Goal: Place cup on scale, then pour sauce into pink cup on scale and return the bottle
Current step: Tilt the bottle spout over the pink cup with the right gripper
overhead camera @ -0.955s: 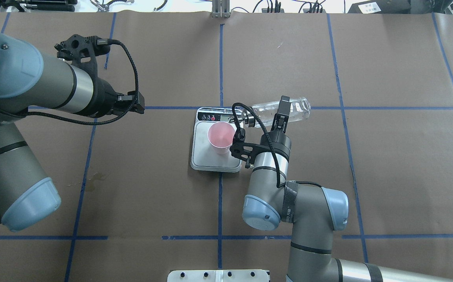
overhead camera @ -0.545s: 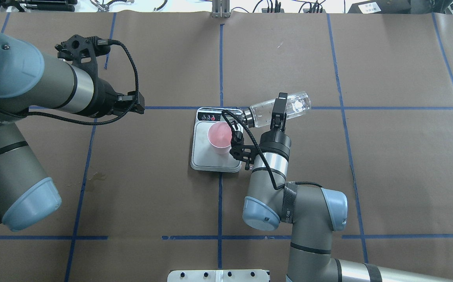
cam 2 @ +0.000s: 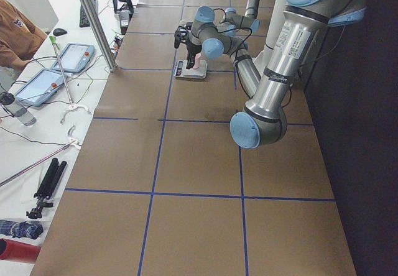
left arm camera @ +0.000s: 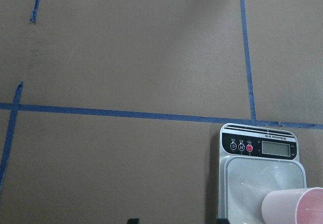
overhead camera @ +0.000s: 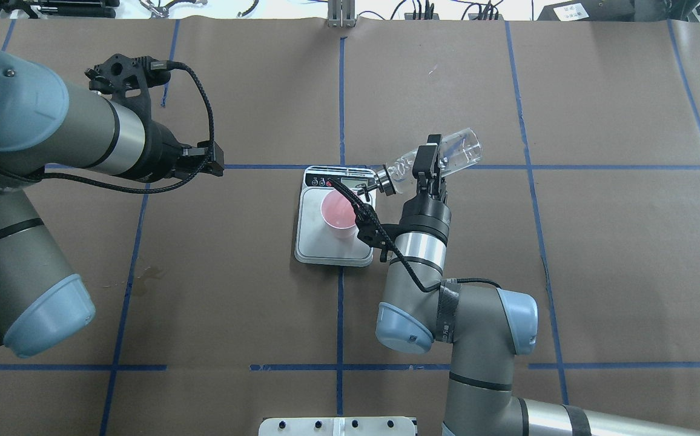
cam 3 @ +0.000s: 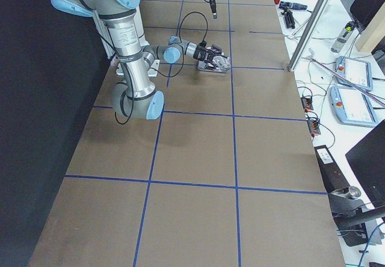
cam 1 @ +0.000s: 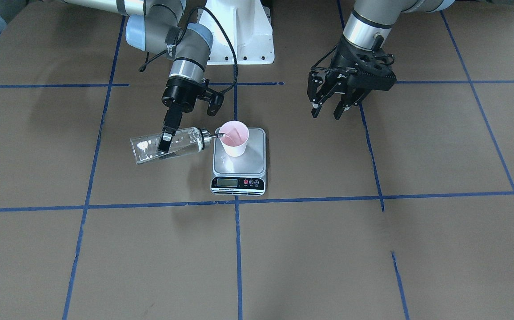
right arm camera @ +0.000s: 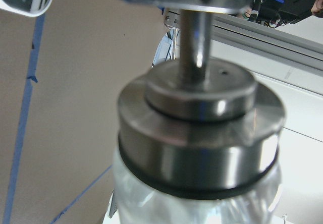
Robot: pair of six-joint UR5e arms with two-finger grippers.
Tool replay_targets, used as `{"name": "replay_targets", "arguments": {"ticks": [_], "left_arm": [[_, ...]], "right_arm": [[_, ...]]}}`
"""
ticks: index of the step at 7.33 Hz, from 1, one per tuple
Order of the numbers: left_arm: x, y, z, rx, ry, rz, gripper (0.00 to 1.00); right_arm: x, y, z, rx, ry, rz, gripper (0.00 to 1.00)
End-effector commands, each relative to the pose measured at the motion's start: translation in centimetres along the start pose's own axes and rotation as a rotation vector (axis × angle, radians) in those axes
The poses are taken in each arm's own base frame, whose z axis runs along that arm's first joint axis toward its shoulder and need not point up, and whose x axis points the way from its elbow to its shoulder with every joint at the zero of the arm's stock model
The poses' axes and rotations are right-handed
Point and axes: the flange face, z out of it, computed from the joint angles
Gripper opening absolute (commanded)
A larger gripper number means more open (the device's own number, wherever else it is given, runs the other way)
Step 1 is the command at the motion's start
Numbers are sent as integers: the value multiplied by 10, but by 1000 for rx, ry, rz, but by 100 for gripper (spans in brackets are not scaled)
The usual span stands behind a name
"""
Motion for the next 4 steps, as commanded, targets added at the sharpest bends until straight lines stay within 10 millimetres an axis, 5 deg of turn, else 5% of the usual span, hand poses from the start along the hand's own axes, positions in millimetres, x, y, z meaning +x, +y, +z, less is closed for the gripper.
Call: {"name": "replay_targets", "arguments": {"ticks": [1, 4], "left_arm": [[0, 1, 0, -1, 1, 1, 61], [0, 1, 0, -1, 1, -1, 61]], "right_arm": [[3, 0, 0, -4, 21, -85, 0], [6, 1, -1, -8, 42, -146, 0]]}}
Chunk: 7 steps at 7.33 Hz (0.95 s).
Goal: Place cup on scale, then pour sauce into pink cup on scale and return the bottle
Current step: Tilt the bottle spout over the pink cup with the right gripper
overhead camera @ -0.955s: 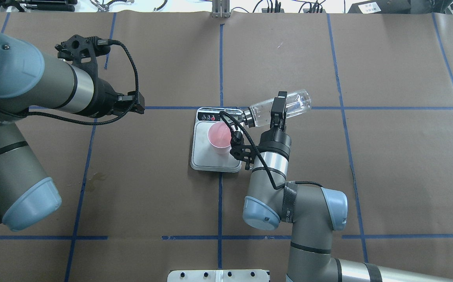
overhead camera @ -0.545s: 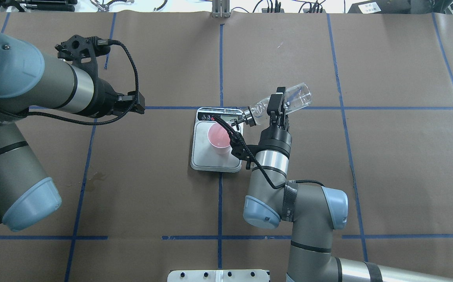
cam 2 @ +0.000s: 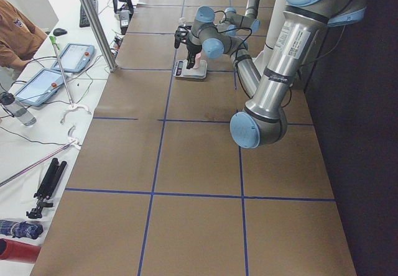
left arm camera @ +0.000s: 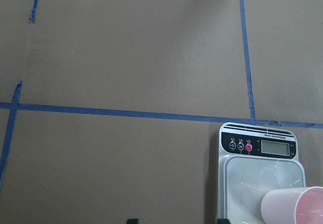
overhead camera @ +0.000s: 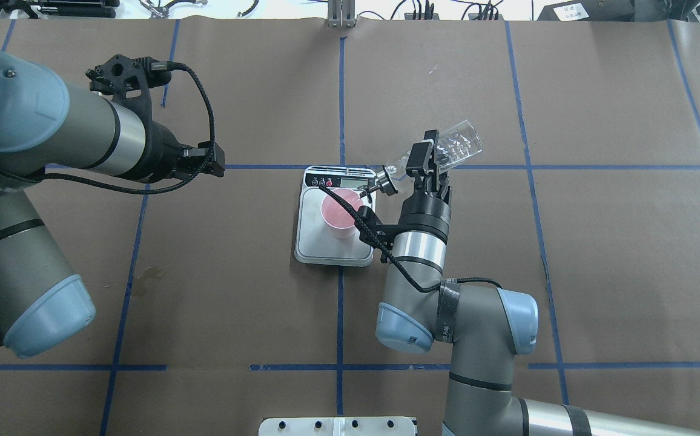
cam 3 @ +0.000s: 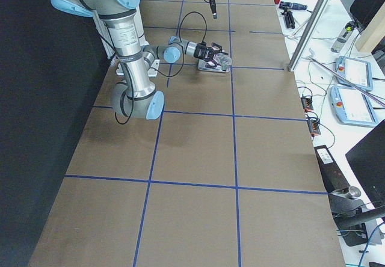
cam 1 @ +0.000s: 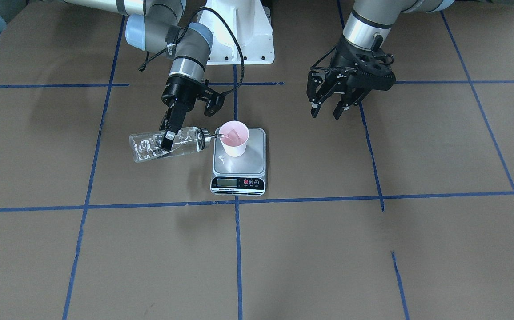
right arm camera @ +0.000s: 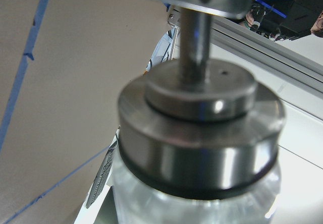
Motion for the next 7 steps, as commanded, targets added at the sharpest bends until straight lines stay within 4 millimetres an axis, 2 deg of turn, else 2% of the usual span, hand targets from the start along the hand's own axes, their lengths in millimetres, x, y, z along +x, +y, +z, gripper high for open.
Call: {"name": "replay_targets", "arguments": {"ticks": [1, 4, 7], "left_arm": [[0, 0, 1, 0, 0, -1, 61], [0, 0, 2, -2, -1, -1, 61], [-1, 1, 2, -2, -1, -1, 61]], "right_arm": [[3, 0, -2, 2, 6, -21, 0], [10, 3, -2, 4, 8, -3, 0], [37, 15, -8, 19, 9, 59, 0]]}}
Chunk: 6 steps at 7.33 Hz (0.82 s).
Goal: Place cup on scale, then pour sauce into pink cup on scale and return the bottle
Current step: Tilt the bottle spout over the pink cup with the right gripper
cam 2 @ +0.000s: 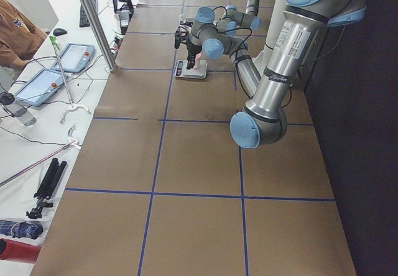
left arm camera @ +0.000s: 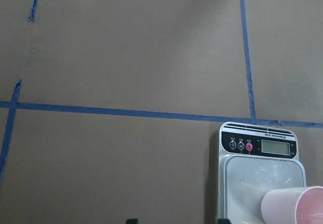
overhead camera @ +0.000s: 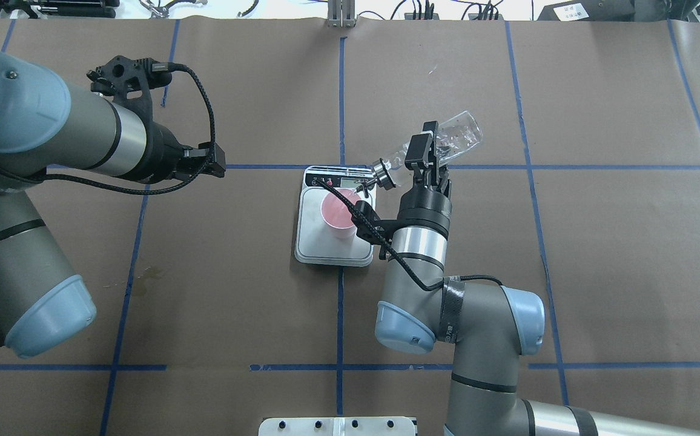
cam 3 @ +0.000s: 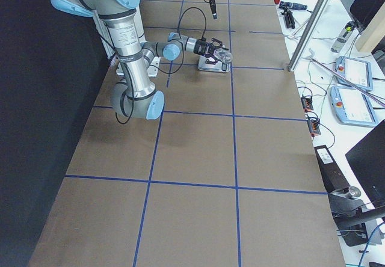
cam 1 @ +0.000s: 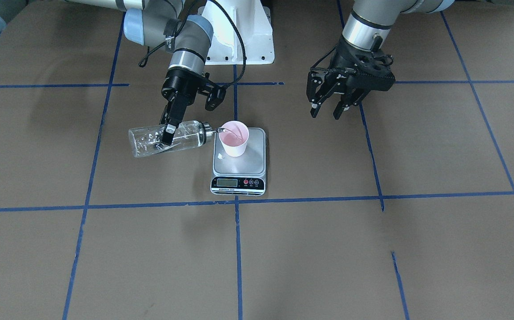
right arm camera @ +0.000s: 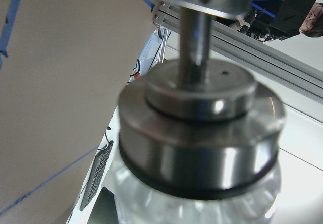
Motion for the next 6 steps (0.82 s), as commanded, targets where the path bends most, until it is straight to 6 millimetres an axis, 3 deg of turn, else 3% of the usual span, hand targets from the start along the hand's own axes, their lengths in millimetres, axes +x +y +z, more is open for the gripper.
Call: {"name": "replay_targets", "arguments": {"ticks": [1, 3, 6], "left_arm": [[0, 0, 0, 0, 0, 0, 61], [0, 0, 0, 0, 0, 0, 61], [0, 0, 0, 0, 0, 0, 61]], "right_arm": [[12, 6, -1, 4, 1, 27, 0], [21, 16, -2, 13, -11, 83, 0], [15, 17, -3, 29, -100, 339, 0]]}}
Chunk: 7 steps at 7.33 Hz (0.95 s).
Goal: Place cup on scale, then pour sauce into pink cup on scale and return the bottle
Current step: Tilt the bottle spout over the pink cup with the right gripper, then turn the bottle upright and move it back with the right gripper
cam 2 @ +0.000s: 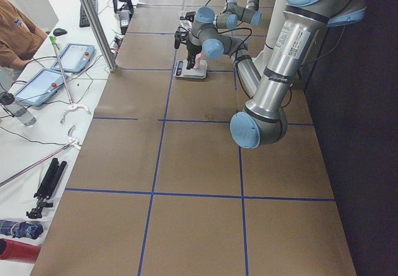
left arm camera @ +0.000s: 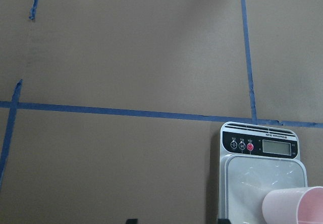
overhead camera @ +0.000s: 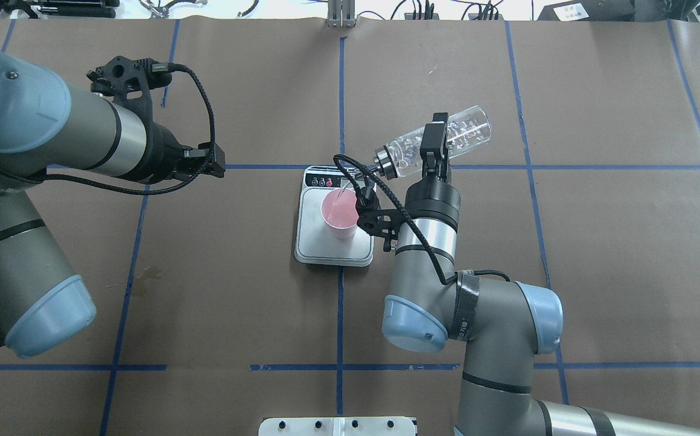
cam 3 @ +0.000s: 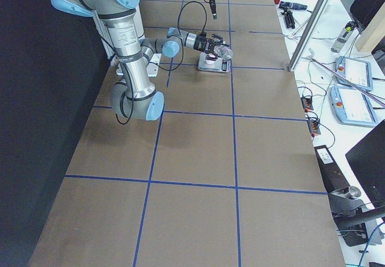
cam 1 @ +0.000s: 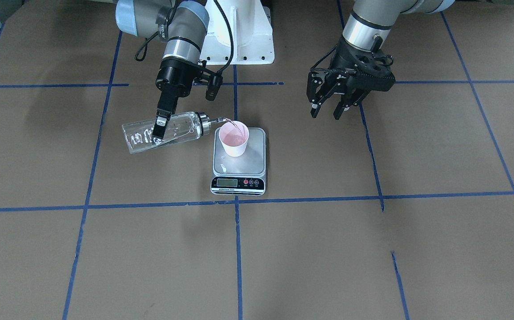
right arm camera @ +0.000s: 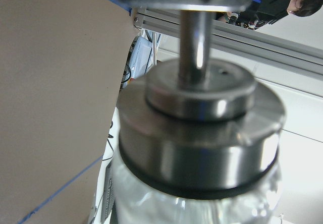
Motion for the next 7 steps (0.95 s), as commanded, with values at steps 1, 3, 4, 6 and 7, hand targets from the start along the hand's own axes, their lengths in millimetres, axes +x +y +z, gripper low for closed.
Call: {"name": "replay_targets", "arguments": {"ticks": [1, 3, 4, 6, 7], "left_arm": [[0, 0, 0, 0, 0, 0, 61], [0, 0, 0, 0, 0, 0, 61], [0, 0, 0, 0, 0, 0, 61], [0, 0, 0, 0, 0, 0, 61], [0, 0, 1, 0, -1, 0, 61]], "right_arm": [[0, 11, -3, 8, -81, 208, 0], [-3, 21, -5, 1, -112, 392, 0], [-6, 20, -7, -3, -149, 553, 0], [-3, 15, -13, 35, -276, 917, 0], [-9, 22, -13, 38, -344, 1162, 0]]}}
